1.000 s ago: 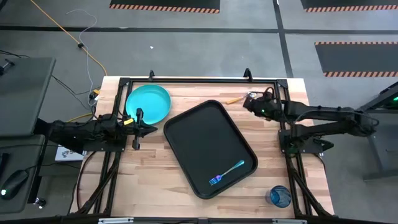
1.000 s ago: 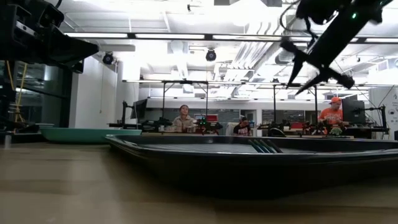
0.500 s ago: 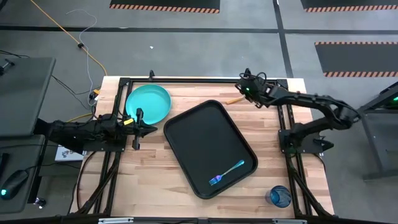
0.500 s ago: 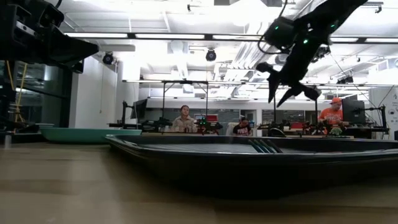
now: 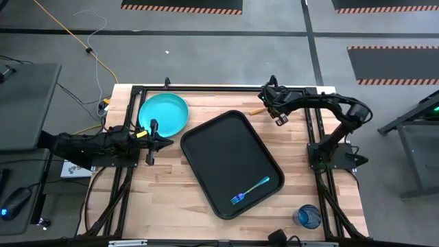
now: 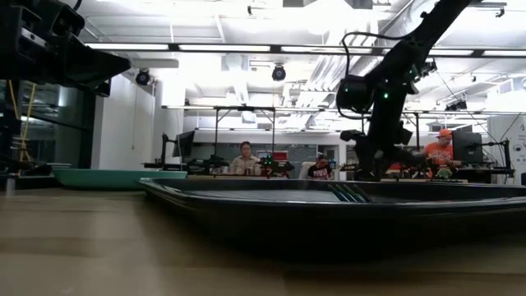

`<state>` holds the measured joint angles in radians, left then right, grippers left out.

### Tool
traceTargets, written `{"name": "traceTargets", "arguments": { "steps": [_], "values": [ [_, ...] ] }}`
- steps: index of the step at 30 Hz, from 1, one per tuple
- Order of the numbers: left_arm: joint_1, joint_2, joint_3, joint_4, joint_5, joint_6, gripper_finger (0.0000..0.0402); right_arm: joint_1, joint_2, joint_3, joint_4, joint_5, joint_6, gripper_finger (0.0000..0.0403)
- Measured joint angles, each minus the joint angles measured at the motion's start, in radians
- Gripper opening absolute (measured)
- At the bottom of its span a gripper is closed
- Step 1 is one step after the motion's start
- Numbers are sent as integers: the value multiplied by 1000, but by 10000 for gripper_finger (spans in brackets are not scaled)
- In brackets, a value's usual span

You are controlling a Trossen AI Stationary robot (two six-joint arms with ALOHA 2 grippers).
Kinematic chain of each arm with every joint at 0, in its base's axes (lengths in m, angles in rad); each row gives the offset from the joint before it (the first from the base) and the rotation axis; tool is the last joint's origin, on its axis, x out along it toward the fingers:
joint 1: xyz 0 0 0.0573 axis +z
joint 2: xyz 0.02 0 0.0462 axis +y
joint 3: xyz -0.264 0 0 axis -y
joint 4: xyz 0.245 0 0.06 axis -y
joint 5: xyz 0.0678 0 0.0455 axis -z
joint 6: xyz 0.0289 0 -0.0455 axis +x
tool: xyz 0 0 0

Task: Pick and place plate/cup/fork/spoon on tray
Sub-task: Put the orange spoon on the black serving tray to the right of the blue fork

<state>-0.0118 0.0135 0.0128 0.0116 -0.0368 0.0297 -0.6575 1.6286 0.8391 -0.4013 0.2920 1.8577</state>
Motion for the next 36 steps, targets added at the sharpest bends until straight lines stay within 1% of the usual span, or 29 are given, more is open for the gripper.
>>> {"name": "traceTargets", "arguments": {
  "steps": [4, 6, 16, 22, 29, 31, 33, 36],
  "values": [
    [0, 0, 0, 0, 0, 0, 0, -6, 9, 0, -5, 46, 58, 115],
    [0, 0, 0, 0, 0, 0, 0, -17, 9, 0, -3, 53, 72, 115],
    [0, 0, 0, 0, 0, 0, 0, -70, 10, 0, -3, 48, 73, 115],
    [0, 0, 0, 0, 0, 0, 0, -83, 55, 0, 35, 2, 73, 115],
    [0, 0, 0, 0, 0, 0, 0, -81, 90, 3, 41, 7, 66, 114],
    [0, 0, 0, 0, 0, 0, 0, -82, 87, 3, 40, 6, 29, 109],
    [0, 0, 0, 0, 0, 0, 0, -81, 84, 3, 39, 10, -13, 96],
    [0, 0, 0, 0, 0, 0, 0, -80, 75, 1, 30, 11, -82, 57]
  ]
}}
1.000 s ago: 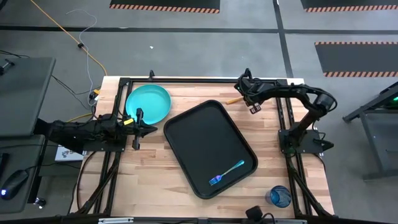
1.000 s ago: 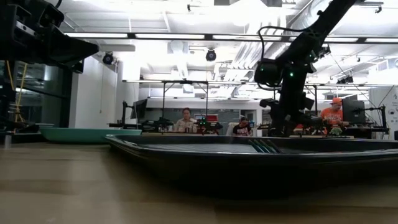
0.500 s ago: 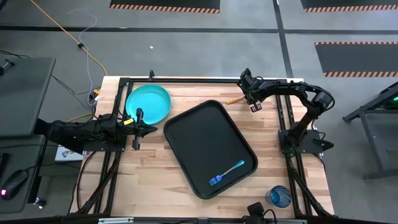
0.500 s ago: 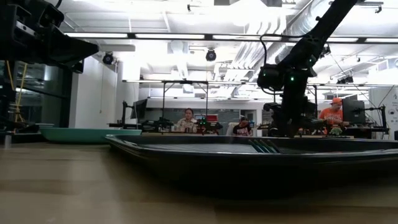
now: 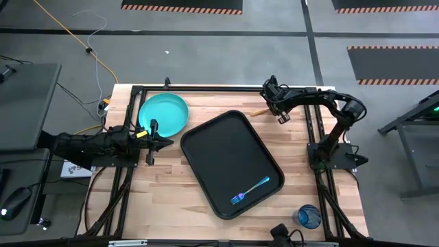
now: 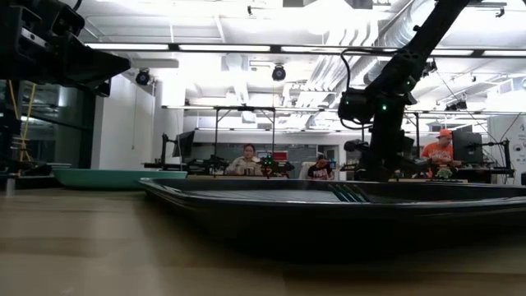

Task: Pick and place plate/cup/fork/spoon on tray
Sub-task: Put the orange spoon on the black serving tray to the right of the blue fork

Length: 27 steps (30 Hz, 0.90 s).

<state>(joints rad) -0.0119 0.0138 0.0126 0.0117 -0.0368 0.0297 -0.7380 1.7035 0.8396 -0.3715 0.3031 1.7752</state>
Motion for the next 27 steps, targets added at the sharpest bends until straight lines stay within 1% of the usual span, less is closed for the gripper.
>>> {"name": "traceTargets", "arguments": {
  "steps": [2, 4, 7, 13, 17, 19, 22, 25, 27],
  "values": [
    [0, 0, 0, 0, 0, 0, 0, 0, -14, -3, -9, 3, -27, 22],
    [0, 0, 0, 0, 0, 0, 0, -1, -38, -4, -9, 25, -75, 7],
    [0, 0, 0, 0, 0, 0, 0, -2, -94, -4, -11, 44, -159, 9],
    [0, 0, 0, 0, 0, 0, 0, 21, -257, -4, -37, 142, -351, 2],
    [0, 0, 0, 0, 0, 0, 0, 46, -378, -4, -7, 167, -546, 1],
    [0, 0, 0, 0, 0, 0, 0, 66, -431, -3, 26, 144, -658, 1],
    [0, 0, 0, 0, 0, 0, 0, 104, -502, -3, 89, 43, -805, 1],
    [0, 0, 0, 0, 0, 0, 0, 171, -553, -3, 159, -50, -923, 1],
    [0, 0, 0, 0, 0, 0, 0, 228, -577, -2, 181, -79, -973, 1]
  ]
}}
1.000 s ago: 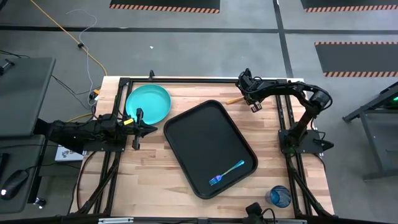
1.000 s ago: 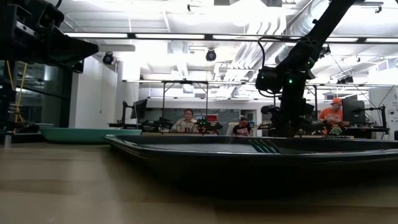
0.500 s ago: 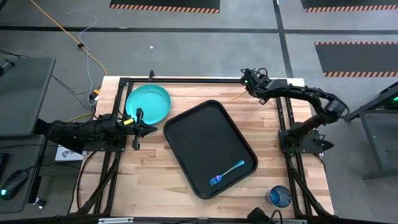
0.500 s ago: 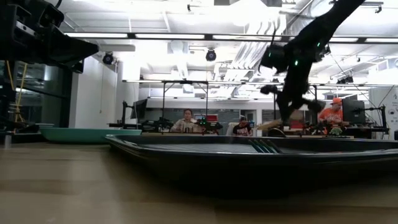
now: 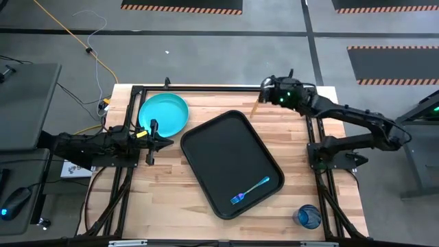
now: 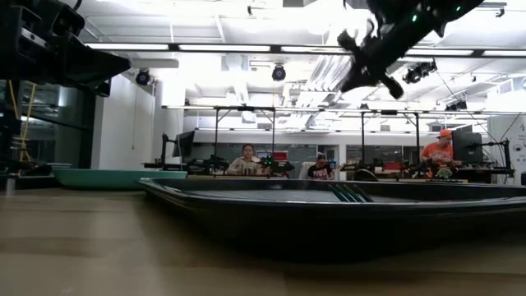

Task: Pick and place plate/cup/fork/spoon on tray
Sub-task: Put the orange spoon on the black serving tray to the right of the blue fork

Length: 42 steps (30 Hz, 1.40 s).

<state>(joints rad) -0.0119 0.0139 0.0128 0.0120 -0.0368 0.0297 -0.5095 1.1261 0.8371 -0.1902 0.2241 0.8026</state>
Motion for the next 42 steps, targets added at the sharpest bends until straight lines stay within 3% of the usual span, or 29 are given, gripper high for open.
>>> {"name": "traceTargets", "arguments": {
  "steps": [6, 13, 17, 28, 42],
  "values": [
    [0, 0, 0, 0, 0, 0, 0, 193, -13, 87, -81, 6, -134, 0],
    [0, 0, 0, 0, 0, 0, 0, 372, 65, 342, -446, 139, -286, 0],
    [0, 0, 0, 0, 0, 0, 0, 437, 102, 424, -601, 153, -300, 0],
    [0, 0, 0, -1, 0, 0, 0, 590, 171, 438, -720, 58, -285, 0],
    [0, 0, 0, 0, 0, 0, 0, 744, 315, 438, -733, -86, -338, 0]
  ]
}}
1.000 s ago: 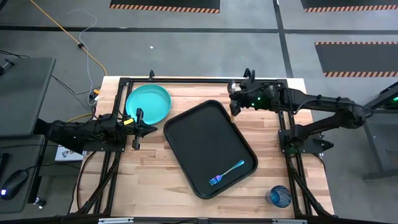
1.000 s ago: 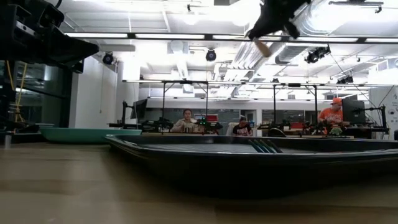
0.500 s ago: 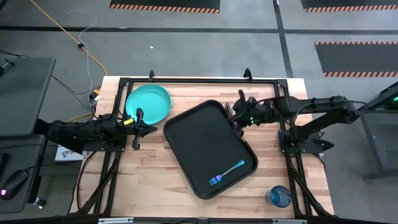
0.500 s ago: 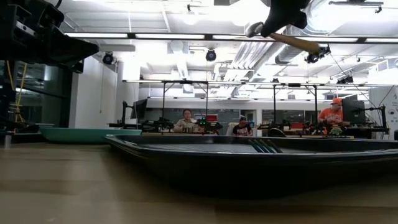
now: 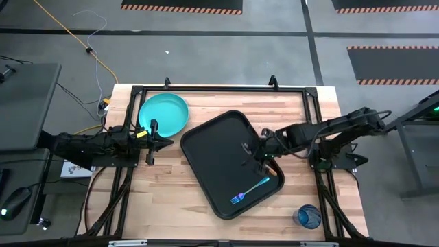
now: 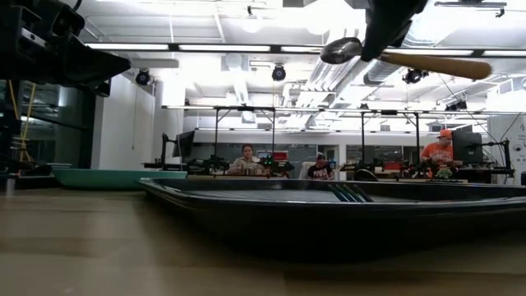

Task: Pick and place plate/cup/fork/spoon on tray
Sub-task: Put the orange spoon on the black serving tray to the right of the blue fork

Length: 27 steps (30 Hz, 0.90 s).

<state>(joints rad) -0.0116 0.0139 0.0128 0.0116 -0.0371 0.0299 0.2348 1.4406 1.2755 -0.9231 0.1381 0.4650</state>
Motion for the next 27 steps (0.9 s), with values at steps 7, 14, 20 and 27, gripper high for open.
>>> {"name": "traceTargets", "arguments": {
  "steps": [7, 14, 20, 27],
  "values": [
    [0, 0, 0, 0, 0, 0, 0, 60, 39, 44, -27, -3, -9, 0],
    [0, 0, 0, 0, 0, 0, 0, 117, 105, 135, -39, 4, -312, 0],
    [0, 0, 0, 0, 0, 0, 0, 155, 159, 144, -40, -48, -486, 0],
    [0, 0, 0, 0, 0, 0, 0, 180, 225, 144, -38, -71, -566, 0]
  ]
}}
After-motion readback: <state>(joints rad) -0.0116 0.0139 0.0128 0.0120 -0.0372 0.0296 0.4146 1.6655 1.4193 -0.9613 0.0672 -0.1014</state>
